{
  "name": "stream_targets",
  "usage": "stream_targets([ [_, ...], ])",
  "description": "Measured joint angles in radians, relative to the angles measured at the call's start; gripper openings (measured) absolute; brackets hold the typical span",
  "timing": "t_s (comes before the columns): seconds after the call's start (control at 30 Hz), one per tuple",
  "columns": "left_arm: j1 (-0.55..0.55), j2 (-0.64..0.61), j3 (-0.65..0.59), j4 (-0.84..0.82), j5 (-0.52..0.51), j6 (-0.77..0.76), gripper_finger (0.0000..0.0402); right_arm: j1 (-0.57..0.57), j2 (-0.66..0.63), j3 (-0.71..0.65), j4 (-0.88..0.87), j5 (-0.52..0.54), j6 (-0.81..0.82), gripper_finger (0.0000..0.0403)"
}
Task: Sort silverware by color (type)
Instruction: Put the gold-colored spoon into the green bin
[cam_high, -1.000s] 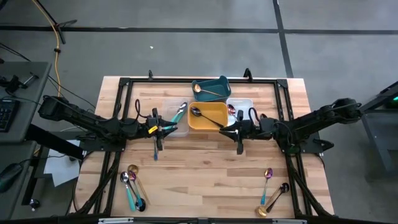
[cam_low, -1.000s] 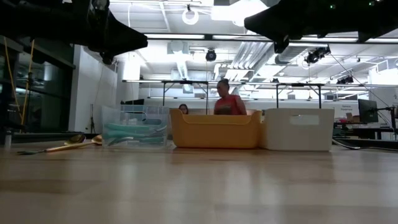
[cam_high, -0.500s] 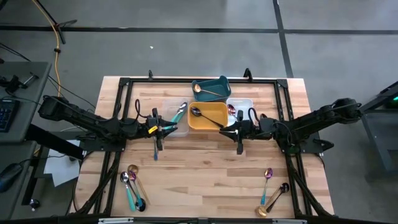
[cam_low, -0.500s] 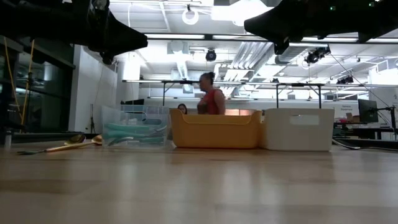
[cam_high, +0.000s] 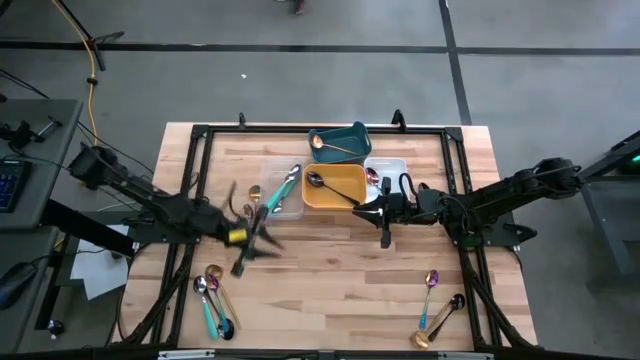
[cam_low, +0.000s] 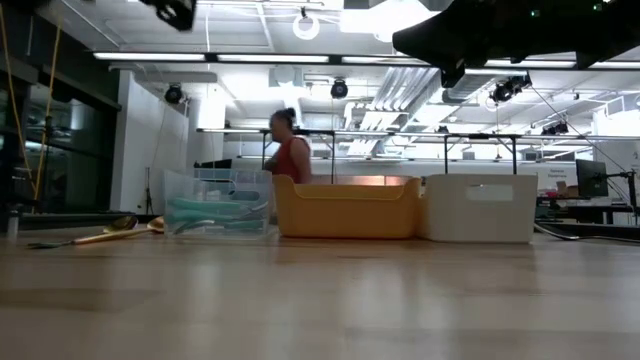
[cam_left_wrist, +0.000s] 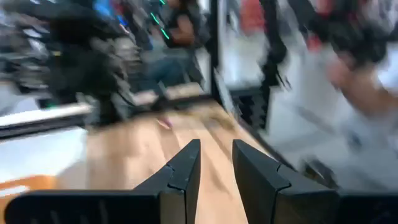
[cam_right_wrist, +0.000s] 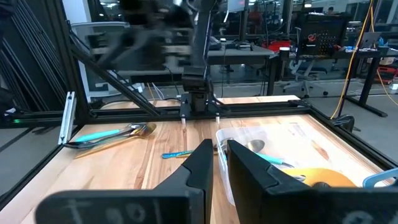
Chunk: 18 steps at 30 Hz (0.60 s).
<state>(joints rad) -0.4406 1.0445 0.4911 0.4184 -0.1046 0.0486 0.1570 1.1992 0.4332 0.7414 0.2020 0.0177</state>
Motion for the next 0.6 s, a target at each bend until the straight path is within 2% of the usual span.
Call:
stream_targets([
  [0.17,-0.181,0.113,0.230,-0.529,-0.164,-0.054,0.0087,0.000,0.000,0.000,0.000,0.000,0.000,0.0041],
  [0.3,-0.285,0.246,0.420,-0.870,-0.193,-0.182,0.0087,0.000,0.000,0.000,-0.002,0.000,0.004,0.0041],
  [0.47,-0.378,0.414,0.609,-1.193,-0.194,-0.295,0.0087,0.000,0.000,0.000,-0.003,0.000,0.007,0.0041],
  [0.6,-0.429,0.526,0.662,-1.323,-0.176,-0.308,0.0087,0.000,0.000,0.000,-0.004,0.000,0.007,0.0041],
])
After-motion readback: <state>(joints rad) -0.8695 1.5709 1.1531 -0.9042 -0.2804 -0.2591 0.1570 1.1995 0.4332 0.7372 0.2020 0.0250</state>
